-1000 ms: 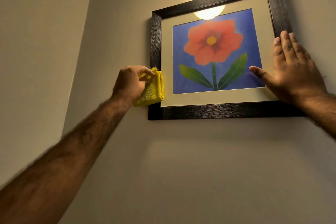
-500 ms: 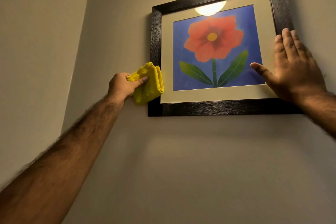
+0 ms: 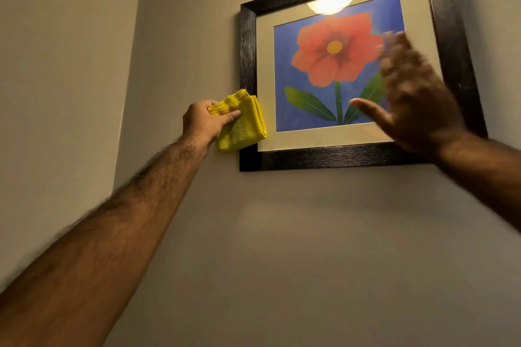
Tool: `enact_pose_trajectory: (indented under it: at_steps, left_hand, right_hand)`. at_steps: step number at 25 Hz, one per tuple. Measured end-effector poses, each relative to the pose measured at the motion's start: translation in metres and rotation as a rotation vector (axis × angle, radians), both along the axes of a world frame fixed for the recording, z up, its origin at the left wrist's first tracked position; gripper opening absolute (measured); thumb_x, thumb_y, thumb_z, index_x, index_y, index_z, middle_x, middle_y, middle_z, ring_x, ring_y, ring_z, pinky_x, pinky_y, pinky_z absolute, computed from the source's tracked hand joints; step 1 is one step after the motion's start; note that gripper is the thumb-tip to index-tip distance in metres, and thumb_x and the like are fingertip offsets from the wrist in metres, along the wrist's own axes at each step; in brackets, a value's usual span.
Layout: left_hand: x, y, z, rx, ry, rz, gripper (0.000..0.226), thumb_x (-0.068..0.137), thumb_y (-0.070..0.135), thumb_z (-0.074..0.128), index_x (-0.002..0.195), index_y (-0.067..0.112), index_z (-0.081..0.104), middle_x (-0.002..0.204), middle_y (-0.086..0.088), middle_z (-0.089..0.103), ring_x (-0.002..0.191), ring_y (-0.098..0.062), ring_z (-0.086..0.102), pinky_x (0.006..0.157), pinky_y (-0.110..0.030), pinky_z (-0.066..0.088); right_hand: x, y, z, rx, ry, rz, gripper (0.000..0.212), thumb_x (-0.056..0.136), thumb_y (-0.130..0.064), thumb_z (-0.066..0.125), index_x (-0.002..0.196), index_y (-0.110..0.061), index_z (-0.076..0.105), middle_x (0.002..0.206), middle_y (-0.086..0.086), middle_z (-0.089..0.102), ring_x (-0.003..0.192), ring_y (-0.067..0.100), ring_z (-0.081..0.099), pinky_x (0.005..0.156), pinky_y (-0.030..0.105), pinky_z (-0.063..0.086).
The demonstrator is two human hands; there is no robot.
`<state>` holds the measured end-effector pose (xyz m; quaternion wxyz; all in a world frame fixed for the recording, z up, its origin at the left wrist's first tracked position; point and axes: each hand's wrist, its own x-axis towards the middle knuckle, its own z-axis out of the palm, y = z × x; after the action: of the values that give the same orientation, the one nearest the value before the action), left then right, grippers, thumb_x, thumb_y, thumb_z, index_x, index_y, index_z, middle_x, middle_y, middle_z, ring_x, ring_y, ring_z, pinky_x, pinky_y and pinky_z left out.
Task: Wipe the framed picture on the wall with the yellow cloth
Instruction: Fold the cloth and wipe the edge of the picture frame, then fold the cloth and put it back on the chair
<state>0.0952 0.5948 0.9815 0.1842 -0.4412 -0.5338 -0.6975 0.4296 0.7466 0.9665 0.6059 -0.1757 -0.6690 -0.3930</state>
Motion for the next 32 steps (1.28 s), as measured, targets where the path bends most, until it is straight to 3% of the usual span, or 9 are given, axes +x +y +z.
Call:
enact_pose_trajectory:
  at_steps: [3,6,9,12,15,17,23,27,32]
  left_hand:
    - [0.004,-0.001,0.001,-0.006,0.029,0.064,0.036,0.068,0.043,0.09,0.087,0.026,0.066,0.089,0.005,0.07,0.094,-0.022,0.069,0.075,-0.033,0.057]
    - [0.007,-0.004,-0.002,0.017,0.008,0.069,0.041,0.07,0.041,0.09,0.098,0.019,0.069,0.1,-0.003,0.075,0.094,-0.023,0.07,0.075,-0.033,0.057]
    - [0.007,-0.018,-0.007,0.029,-0.048,-0.046,0.036,0.072,0.038,0.089,0.096,0.02,0.068,0.105,-0.006,0.075,0.101,-0.026,0.072,0.085,-0.043,0.063]
    - [0.006,-0.035,-0.015,0.029,-0.072,-0.132,0.029,0.074,0.036,0.088,0.088,0.026,0.066,0.097,0.003,0.073,0.096,-0.019,0.071,0.076,-0.037,0.062]
    - [0.003,-0.054,-0.026,0.016,-0.126,-0.234,0.033,0.074,0.033,0.088,0.098,0.024,0.068,0.096,0.004,0.074,0.091,-0.014,0.072,0.061,-0.028,0.06]
    - [-0.005,-0.069,-0.036,-0.036,-0.173,-0.255,0.033,0.075,0.032,0.088,0.099,0.022,0.068,0.099,0.002,0.075,0.089,-0.013,0.073,0.055,-0.025,0.06]
    - [-0.059,-0.15,-0.09,-0.152,-0.397,-0.529,0.022,0.09,0.013,0.07,0.111,0.005,0.07,0.1,-0.009,0.08,0.09,-0.022,0.079,0.069,-0.034,0.065]
    - [-0.094,-0.204,-0.142,-0.046,-0.471,-0.426,0.013,0.091,0.002,0.066,0.103,0.0,0.071,0.091,-0.011,0.082,0.085,-0.021,0.08,0.066,-0.031,0.065]
    - [-0.131,-0.285,-0.229,-0.034,-0.612,-0.201,0.008,0.089,-0.001,0.068,0.097,0.0,0.071,0.081,-0.008,0.082,0.077,-0.018,0.08,0.062,-0.029,0.064]
  right_hand:
    - [-0.072,-0.062,-0.019,0.138,-0.208,0.226,0.069,0.099,-0.057,0.049,0.14,-0.003,0.058,0.142,0.021,0.061,0.133,0.035,0.057,0.109,0.044,0.048]
    - [-0.128,-0.101,-0.03,-0.272,-0.207,0.445,0.048,0.093,-0.053,0.062,0.113,-0.011,0.073,0.102,0.011,0.076,0.095,0.03,0.072,0.084,0.041,0.057]
    - [-0.154,-0.109,-0.028,-0.727,-0.027,0.552,0.067,0.08,-0.06,0.074,0.12,-0.009,0.059,0.113,0.012,0.07,0.104,0.028,0.067,0.078,0.039,0.054]
    - [-0.162,-0.105,-0.026,-0.858,0.083,0.571,0.084,0.072,-0.063,0.079,0.128,-0.007,0.053,0.123,0.011,0.063,0.112,0.027,0.061,0.078,0.034,0.047]
    - [-0.17,-0.1,-0.027,-1.114,-0.028,0.977,0.066,0.08,-0.049,0.079,0.126,-0.003,0.066,0.12,0.009,0.073,0.105,0.023,0.071,0.088,0.036,0.061]
    - [-0.18,-0.104,-0.034,-1.293,-0.094,1.229,0.048,0.085,-0.033,0.078,0.12,-0.002,0.07,0.113,0.015,0.076,0.094,0.023,0.076,0.077,0.031,0.064]
    - [-0.237,-0.128,-0.06,-1.573,-0.17,1.487,0.033,0.091,-0.014,0.073,0.117,0.004,0.065,0.108,0.018,0.073,0.079,0.024,0.078,0.057,0.028,0.062]
    - [-0.292,-0.158,-0.094,-1.712,-0.299,1.546,0.022,0.09,-0.009,0.073,0.106,0.004,0.065,0.092,0.015,0.074,0.065,0.019,0.078,0.062,0.03,0.065]
    - [-0.371,-0.214,-0.176,-1.885,-0.518,1.518,0.039,0.085,-0.013,0.079,0.118,0.004,0.066,0.096,0.014,0.074,0.066,0.017,0.077,0.065,0.027,0.064]
